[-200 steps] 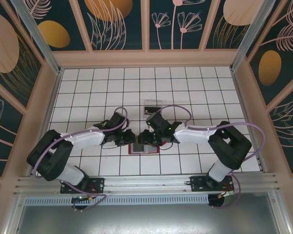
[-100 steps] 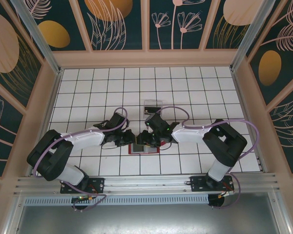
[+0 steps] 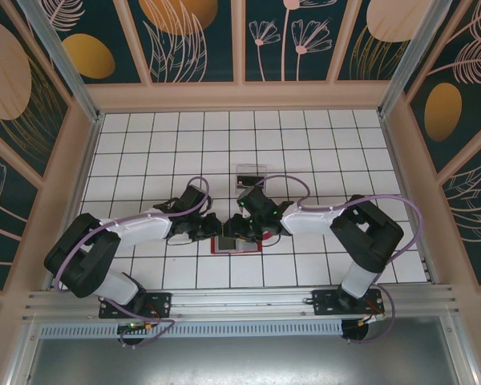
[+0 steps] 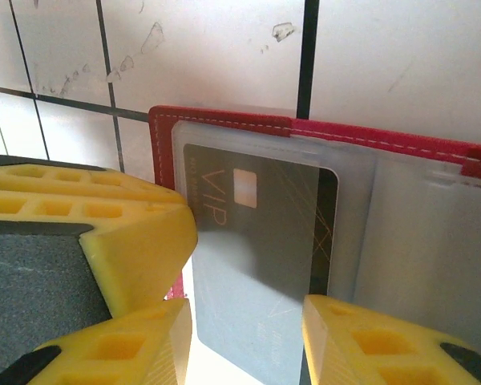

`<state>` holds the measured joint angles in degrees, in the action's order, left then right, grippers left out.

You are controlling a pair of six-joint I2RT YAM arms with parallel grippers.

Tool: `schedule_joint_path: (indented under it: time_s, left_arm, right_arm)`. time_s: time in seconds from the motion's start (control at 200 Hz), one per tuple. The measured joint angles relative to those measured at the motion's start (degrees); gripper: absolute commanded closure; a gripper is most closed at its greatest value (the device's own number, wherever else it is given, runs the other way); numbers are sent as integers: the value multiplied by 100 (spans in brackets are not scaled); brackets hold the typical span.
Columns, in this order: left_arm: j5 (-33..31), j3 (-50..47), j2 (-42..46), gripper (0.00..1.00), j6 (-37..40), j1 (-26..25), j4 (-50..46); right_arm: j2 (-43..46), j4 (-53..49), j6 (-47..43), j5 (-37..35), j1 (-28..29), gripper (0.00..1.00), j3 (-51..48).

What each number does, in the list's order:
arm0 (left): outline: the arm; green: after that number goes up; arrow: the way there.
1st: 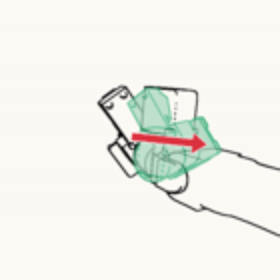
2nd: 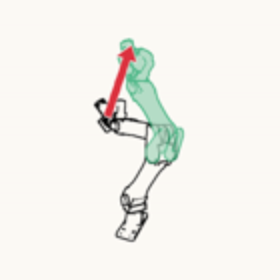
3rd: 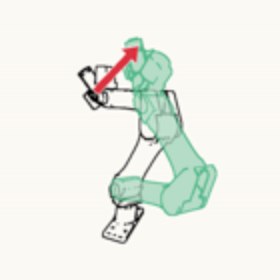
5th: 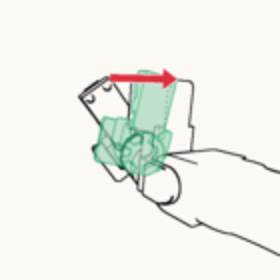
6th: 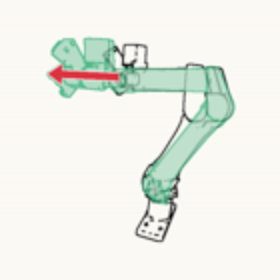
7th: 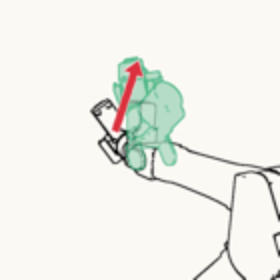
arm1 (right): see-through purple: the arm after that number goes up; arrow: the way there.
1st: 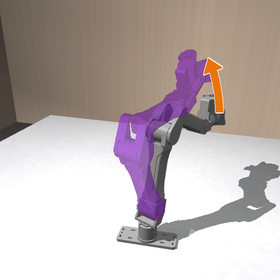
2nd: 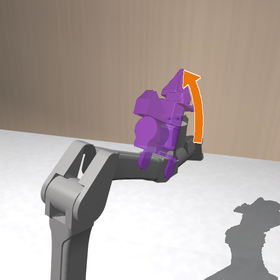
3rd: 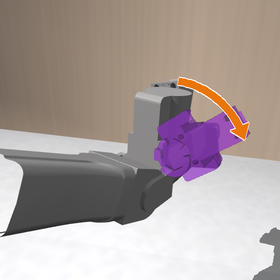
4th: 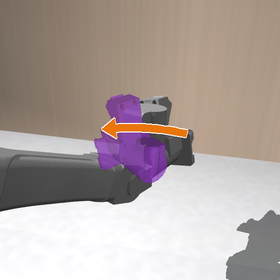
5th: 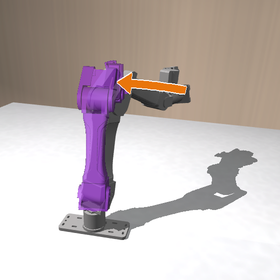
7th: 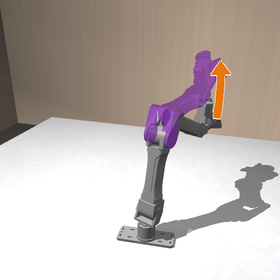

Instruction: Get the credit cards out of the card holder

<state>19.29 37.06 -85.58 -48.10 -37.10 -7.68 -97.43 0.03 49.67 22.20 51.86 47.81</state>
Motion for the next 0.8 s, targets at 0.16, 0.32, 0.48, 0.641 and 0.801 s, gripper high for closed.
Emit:
schedule_joint_path:
  time_s: [0.16,0.32,0.48,0.641,0.801]
  left_arm:
    - [-2,0,0,83,0,0,0]
    - [-15,0,0,83,4,0,-4]
    - [-22,2,0,81,7,0,-11]
    - [-22,2,0,81,44,0,-22]
    - [-22,2,0,81,46,0,-24]
  right_arm:
    - [-4,-22,0,-31,26,58,2]
    - [9,-94,-2,-184,66,58,20]
    - [120,-321,-2,-332,74,58,28]
    - [232,-511,-2,-439,74,58,28]
    - [428,-599,2,-479,74,58,20]
